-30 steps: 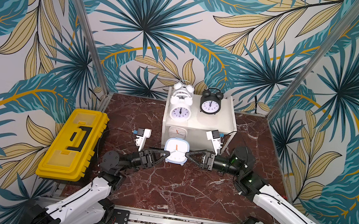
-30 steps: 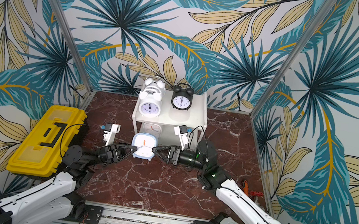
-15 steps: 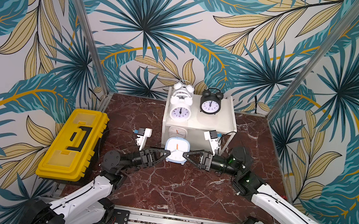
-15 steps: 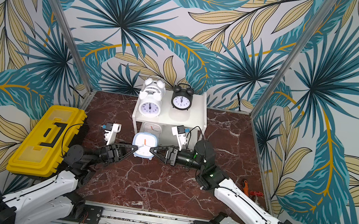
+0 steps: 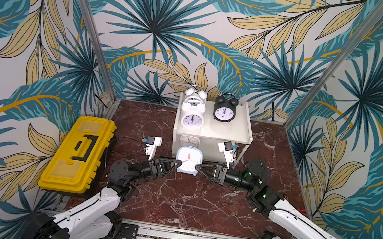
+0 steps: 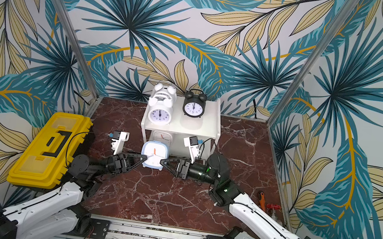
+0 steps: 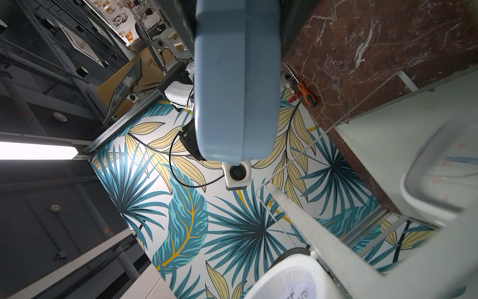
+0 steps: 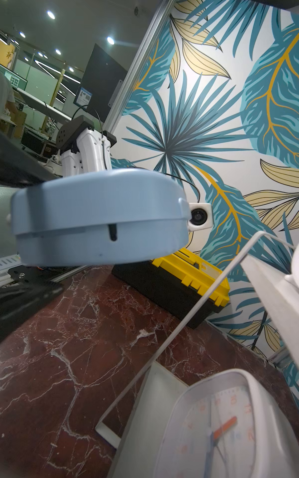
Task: Place the alarm clocks on the shelf by style
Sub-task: Pick up the alarm from the center of the board.
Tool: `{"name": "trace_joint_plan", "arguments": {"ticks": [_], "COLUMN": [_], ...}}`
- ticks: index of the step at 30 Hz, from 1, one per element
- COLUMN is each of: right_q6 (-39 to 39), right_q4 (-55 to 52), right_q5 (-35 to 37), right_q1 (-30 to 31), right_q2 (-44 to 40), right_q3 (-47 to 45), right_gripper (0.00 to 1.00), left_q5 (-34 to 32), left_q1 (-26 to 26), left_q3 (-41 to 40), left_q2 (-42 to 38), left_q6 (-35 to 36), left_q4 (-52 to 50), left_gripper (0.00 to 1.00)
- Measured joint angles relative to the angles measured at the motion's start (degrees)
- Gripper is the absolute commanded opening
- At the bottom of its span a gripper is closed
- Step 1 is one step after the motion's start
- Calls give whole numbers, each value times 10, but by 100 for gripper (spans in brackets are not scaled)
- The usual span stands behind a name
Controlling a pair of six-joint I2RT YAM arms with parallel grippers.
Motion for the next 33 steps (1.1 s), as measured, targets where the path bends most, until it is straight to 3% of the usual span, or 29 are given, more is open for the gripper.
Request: {"name": "trace_joint_plan", "arguments": {"ticks": [9,15,24,31,33], "right_q6": [-11,-19,-27,-37,-38], "right_q4": [-12,-18,-33,-43,-43], "right_q5": [7,7,7,7,7], "right_q1": [1,4,6,6,6], "right_q2": [-7,-7,-7,-5,-5], "right_q3": [1,3,7,13,14], "right_gripper": [52,43,45,28,24], "left_q5": [3,3,10,10,10], "left_q1": [0,0,0,0,0], "left_q3": [0,0,0,0,0], "left_q2": [0,0,1,1,1], "left_q6": [0,1,1,0,0], "left_q4": [-1,-8,-10,-11,-12], "left_gripper": [27,27,27,29,39]}}
